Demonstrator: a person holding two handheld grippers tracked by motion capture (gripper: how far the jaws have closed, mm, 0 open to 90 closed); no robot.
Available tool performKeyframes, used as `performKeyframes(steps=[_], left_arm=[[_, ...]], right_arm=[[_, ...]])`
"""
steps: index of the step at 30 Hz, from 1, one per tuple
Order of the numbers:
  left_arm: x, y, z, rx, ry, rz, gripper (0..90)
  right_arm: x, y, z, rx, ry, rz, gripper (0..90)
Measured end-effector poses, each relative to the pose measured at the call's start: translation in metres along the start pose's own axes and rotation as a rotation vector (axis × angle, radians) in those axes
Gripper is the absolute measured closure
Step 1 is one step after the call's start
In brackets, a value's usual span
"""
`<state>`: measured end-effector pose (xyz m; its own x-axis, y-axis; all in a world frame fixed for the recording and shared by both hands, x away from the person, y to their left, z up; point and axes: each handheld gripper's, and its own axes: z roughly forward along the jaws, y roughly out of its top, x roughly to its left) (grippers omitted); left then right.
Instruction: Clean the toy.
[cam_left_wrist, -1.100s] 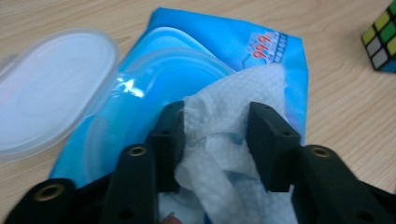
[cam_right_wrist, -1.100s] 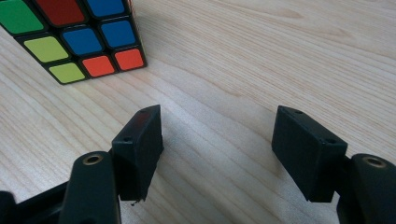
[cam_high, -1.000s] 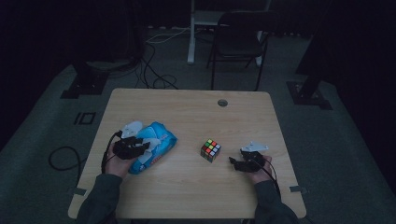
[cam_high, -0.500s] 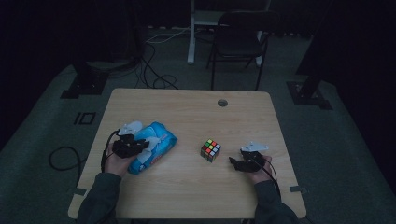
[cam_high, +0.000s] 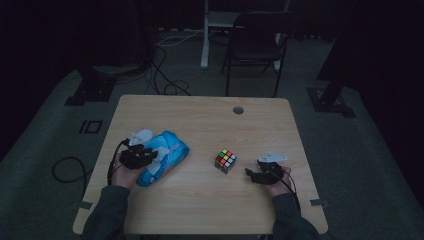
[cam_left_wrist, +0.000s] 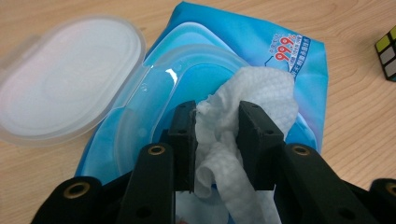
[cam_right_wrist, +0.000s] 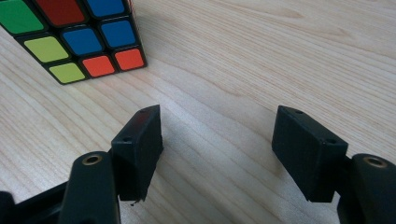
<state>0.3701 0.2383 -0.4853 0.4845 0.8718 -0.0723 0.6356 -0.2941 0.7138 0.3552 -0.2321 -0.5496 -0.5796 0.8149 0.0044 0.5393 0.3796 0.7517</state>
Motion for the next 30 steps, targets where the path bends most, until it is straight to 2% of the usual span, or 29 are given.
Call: performKeyframes(steps=[3, 5, 6, 8, 14, 19, 22, 28, 30], left_arm=[[0.002, 0.002, 0.001, 0.018, -0.021, -0.003, 69.7], [0.001, 0.002, 0.002, 0.014, -0.039, 0.016, 78.0], [-0.001, 0.002, 0.002, 0.011, -0.035, 0.03, 82.9], [-0.006, 0.003, -0.001, -0.003, -0.004, 0.052, 86.6], [-0.016, 0.007, -0.017, -0.082, 0.005, 0.088, 87.7], [-0.025, 0.014, -0.031, -0.15, -0.035, 0.1, 87.8], [-0.033, 0.023, -0.04, -0.18, -0.041, 0.125, 87.8], [-0.042, 0.031, -0.049, -0.218, -0.069, 0.14, 87.7], [-0.044, 0.031, -0.051, -0.235, -0.091, 0.14, 87.6]], right_arm=[[0.0, 0.0, 0.0, 0.0, 0.0, 0.0, 33.4], [0.0, 0.0, 0.0, 0.001, 0.001, -0.001, 32.9], [0.0, 0.0, 0.0, 0.001, 0.002, -0.002, 32.7], [0.0, 0.0, 0.0, 0.001, 0.003, -0.002, 32.7], [0.0, 0.0, 0.0, 0.002, 0.002, -0.003, 32.5], [0.001, 0.0, 0.0, 0.002, 0.003, -0.005, 32.8], [0.001, 0.0, 0.0, 0.001, 0.004, -0.006, 32.9], [0.001, 0.0, 0.0, 0.001, 0.004, -0.006, 32.9], [0.001, 0.0, 0.0, 0.001, 0.004, -0.005, 33.0]])
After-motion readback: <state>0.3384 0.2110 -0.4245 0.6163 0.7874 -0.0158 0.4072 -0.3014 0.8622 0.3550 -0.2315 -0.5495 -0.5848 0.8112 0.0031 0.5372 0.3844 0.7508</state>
